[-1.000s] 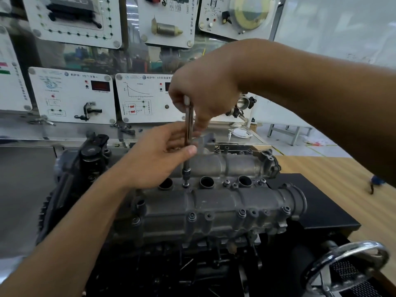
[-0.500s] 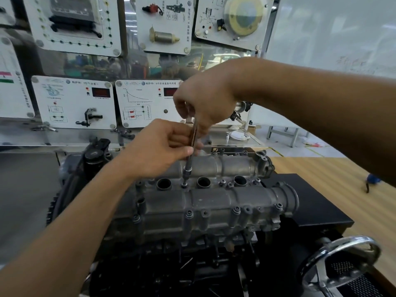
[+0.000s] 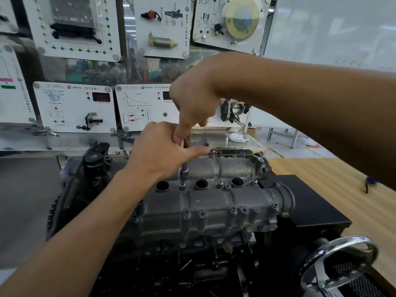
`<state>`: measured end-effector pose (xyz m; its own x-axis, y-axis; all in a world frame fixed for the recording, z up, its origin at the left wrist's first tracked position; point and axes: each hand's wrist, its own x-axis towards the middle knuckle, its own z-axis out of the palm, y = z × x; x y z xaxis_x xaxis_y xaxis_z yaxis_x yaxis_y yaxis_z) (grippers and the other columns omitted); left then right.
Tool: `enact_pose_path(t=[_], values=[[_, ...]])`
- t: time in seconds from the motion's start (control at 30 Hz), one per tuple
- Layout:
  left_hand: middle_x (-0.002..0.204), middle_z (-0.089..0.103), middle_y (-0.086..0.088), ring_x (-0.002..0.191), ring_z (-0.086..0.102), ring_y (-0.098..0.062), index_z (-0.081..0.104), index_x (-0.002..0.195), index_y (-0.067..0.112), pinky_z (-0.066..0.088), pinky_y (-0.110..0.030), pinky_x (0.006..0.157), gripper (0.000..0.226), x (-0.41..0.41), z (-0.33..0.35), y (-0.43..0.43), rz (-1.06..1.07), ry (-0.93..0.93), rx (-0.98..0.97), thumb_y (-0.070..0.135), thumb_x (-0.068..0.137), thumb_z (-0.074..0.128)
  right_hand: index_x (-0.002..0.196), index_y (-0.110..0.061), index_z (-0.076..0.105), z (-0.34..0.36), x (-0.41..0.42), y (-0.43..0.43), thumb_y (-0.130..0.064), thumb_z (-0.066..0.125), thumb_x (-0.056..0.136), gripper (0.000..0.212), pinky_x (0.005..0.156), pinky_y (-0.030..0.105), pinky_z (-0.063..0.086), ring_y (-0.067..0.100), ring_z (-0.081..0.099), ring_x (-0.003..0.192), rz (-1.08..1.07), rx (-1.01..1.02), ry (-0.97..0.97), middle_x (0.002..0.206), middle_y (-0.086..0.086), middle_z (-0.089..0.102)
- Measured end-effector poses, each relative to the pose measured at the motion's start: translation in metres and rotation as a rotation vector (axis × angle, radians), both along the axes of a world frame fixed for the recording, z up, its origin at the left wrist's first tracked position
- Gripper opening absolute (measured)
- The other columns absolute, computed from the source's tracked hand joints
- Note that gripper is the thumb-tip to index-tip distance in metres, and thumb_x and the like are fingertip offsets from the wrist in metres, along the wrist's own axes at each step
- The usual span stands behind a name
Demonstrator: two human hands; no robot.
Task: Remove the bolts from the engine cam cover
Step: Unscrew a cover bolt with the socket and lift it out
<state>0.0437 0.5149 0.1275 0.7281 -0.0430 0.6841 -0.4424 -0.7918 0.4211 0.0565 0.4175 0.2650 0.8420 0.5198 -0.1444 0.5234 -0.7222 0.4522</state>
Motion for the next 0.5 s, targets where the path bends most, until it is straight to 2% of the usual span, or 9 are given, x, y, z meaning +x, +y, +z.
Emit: enact_pose_path(t=[0.07,0.1,0.17,0.2,0.23,0.3,0.37,0.43,0.5], values=[[0.066,0.063,0.011,0.06,0.06,-0.005,0.058,0.075,0.027,0.047,-0.026,0.057,0.048,0.0,-0.001,-0.001,-0.019,0.039,-0.011,0.074,0.069,0.066,0.077,-0.015,0.07,0.002,0.001,-0.001,-0.061,0.058,0.089,0.048,0.055,0.027,0.04,0.02,0.048,0.057,-0.007,-0.027,-0.023,0.067,0.0,0.06],[0.083,0.068,0.014,0.074,0.064,-0.001,0.058,0.09,0.032,0.05,-0.026,0.067,0.038,0.002,0.0,0.002,-0.123,0.148,-0.002,0.067,0.076,0.066,0.081,-0.014,0.071,0.002,0.001,-0.002,-0.055,0.058,0.091,0.044,0.057,0.029,0.041,0.02,0.049,0.06,0.008,-0.045,-0.031,0.069,0.002,0.061],[0.106,0.071,0.018,0.096,0.068,0.002,0.057,0.111,0.033,0.054,-0.025,0.088,0.027,0.003,0.005,0.01,-0.381,0.36,-0.047,0.033,0.087,0.07,0.099,-0.015,0.073,0.002,0.0,-0.002,-0.045,0.068,0.088,0.032,0.068,0.031,0.049,0.018,0.059,0.075,0.064,-0.065,-0.061,0.089,0.007,0.071],[0.102,0.073,0.017,0.093,0.069,0.003,0.06,0.108,0.03,0.055,-0.023,0.088,0.025,0.005,0.003,0.013,-0.438,0.364,-0.084,0.02,0.088,0.071,0.105,-0.016,0.072,0.001,-0.001,-0.002,-0.042,0.074,0.083,0.034,0.073,0.032,0.052,0.02,0.065,0.086,0.086,-0.079,-0.084,0.1,0.007,0.072],[0.089,0.074,0.014,0.082,0.07,0.001,0.063,0.097,0.029,0.057,-0.022,0.081,0.02,0.005,0.003,0.011,-0.388,0.291,-0.084,0.019,0.084,0.075,0.109,-0.017,0.07,-0.001,-0.003,-0.002,-0.043,0.077,0.08,0.04,0.077,0.033,0.054,0.023,0.067,0.093,0.1,-0.087,-0.105,0.104,0.006,0.071],[0.062,0.065,0.007,0.059,0.062,-0.006,0.06,0.073,0.026,0.048,-0.026,0.058,0.028,0.005,0.002,0.002,-0.13,0.089,-0.033,0.043,0.071,0.083,0.104,-0.018,0.07,-0.004,-0.005,-0.002,-0.049,0.075,0.08,0.04,0.076,0.034,0.053,0.022,0.066,0.089,0.091,-0.035,-0.091,0.098,0.001,0.07],[0.053,0.054,0.009,0.049,0.051,-0.006,0.053,0.064,0.024,0.037,-0.026,0.05,0.045,0.005,-0.002,-0.006,0.031,-0.028,-0.045,0.062,0.065,0.077,0.081,-0.018,0.07,-0.005,-0.002,-0.003,-0.051,0.067,0.087,0.034,0.067,0.031,0.048,0.016,0.061,0.072,0.055,0.026,-0.039,0.078,-0.003,0.07],[0.069,0.062,0.013,0.061,0.058,0.0,0.058,0.083,0.032,0.046,-0.025,0.059,0.033,0.006,-0.005,-0.004,-0.13,0.13,-0.107,0.059,0.074,0.073,0.069,-0.018,0.067,-0.003,0.0,-0.006,-0.043,0.062,0.093,0.035,0.063,0.031,0.046,0.017,0.059,0.067,0.041,-0.009,-0.042,0.069,-0.004,0.068],[0.106,0.071,0.018,0.095,0.067,0.003,0.054,0.11,0.042,0.053,-0.027,0.088,0.031,0.003,-0.002,0.006,-0.431,0.458,-0.119,0.033,0.087,0.072,0.082,-0.016,0.071,-0.004,0.0,-0.008,-0.039,0.066,0.09,0.025,0.069,0.033,0.052,0.021,0.067,0.081,0.069,-0.036,-0.056,0.083,0.002,0.071]])
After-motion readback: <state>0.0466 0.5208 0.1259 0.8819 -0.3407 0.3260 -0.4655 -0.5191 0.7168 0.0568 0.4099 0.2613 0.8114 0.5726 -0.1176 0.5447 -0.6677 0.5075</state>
